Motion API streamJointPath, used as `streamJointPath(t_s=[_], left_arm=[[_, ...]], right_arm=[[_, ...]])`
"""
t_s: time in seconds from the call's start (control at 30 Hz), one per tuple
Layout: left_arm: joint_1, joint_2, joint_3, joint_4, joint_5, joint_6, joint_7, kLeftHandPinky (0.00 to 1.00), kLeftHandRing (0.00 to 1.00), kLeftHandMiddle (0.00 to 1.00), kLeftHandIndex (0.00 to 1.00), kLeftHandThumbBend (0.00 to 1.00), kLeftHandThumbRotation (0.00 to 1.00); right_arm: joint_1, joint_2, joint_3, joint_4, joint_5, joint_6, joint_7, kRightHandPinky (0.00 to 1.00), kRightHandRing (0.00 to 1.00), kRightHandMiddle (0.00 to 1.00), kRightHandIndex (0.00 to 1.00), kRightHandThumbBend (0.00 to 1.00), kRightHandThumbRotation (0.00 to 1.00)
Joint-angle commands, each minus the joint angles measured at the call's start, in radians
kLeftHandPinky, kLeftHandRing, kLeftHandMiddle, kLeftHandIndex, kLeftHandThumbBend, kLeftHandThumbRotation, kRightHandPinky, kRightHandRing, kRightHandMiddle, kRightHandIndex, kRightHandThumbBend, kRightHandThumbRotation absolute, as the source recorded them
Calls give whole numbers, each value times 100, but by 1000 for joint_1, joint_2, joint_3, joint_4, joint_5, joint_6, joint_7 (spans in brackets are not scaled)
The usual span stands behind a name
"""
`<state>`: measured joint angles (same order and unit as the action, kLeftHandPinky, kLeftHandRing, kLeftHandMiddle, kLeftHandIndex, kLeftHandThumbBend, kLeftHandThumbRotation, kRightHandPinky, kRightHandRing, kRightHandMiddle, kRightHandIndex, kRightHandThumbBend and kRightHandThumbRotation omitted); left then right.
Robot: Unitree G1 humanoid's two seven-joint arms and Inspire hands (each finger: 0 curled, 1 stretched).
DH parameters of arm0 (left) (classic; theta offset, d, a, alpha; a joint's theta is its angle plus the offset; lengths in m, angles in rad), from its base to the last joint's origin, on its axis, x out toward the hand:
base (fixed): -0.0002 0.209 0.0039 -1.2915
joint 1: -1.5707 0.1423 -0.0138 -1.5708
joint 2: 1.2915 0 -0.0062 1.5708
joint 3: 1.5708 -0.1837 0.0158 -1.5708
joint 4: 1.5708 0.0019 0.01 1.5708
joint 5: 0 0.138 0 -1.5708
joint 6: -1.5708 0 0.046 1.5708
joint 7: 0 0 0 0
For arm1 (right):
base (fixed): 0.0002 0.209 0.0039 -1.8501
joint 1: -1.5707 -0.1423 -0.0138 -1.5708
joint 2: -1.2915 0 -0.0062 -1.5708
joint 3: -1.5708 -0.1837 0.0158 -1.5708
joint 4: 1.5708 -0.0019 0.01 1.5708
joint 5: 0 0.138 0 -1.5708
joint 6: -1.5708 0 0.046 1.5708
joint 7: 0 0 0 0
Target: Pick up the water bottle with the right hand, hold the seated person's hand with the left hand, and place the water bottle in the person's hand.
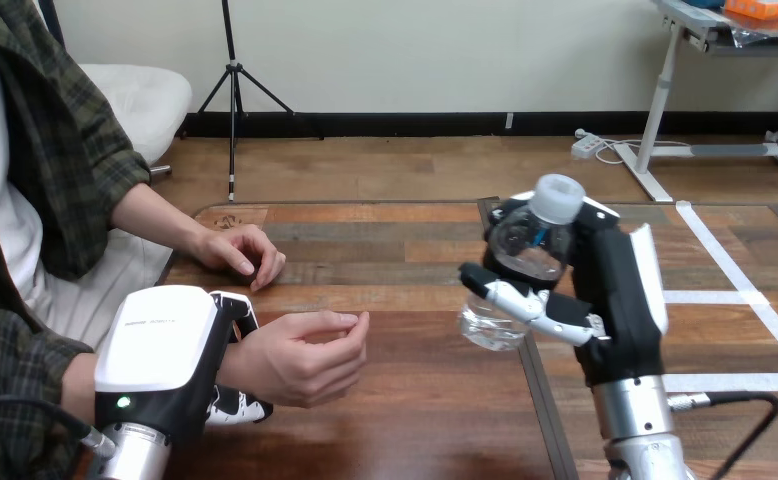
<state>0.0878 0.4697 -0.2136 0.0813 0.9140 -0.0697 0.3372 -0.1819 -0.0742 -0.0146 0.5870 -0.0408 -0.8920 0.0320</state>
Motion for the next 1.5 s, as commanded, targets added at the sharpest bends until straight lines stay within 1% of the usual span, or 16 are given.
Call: streamJointPath(t_s=[0.0,0.23,0.33,0.53,0.67,0.93,1.13,1.23,1.47], left_arm=[[-59,-2,-7,-11,-2,-22,25,29,32,36,35,89,0],[-61,-9,-16,-18,5,-22,26,29,31,36,35,89,0],[-60,-15,-19,-24,6,-19,24,28,31,36,35,90,0],[-62,-21,-29,-33,19,-16,26,28,31,36,34,90,0],[-65,-23,-35,-30,12,-39,36,28,30,35,34,89,0],[-69,-33,-46,-31,11,-51,46,27,30,34,33,90,0],[-70,-40,-55,-35,15,-60,55,27,29,34,32,91,0],[-69,-42,-59,-41,10,-66,47,26,29,33,32,91,0],[-69,-48,-69,-53,12,-74,39,26,29,33,32,91,0]], right_arm=[[-67,19,19,-96,24,-22,20,39,44,48,49,65,0],[-68,32,26,-132,2,-12,13,39,44,48,49,66,0],[-71,37,33,-142,2,-15,18,40,44,48,48,67,0],[-78,44,50,-161,21,-14,48,40,44,48,49,66,0],[-83,47,58,-174,8,-11,49,39,44,48,49,66,0],[-93,56,76,-181,9,-11,62,37,43,47,49,66,0],[-103,63,95,-174,20,-26,79,36,43,47,49,66,0],[-107,66,103,-173,15,-33,82,36,43,47,49,66,0],[-107,80,126,-179,24,-26,101,36,43,47,48,67,0]])
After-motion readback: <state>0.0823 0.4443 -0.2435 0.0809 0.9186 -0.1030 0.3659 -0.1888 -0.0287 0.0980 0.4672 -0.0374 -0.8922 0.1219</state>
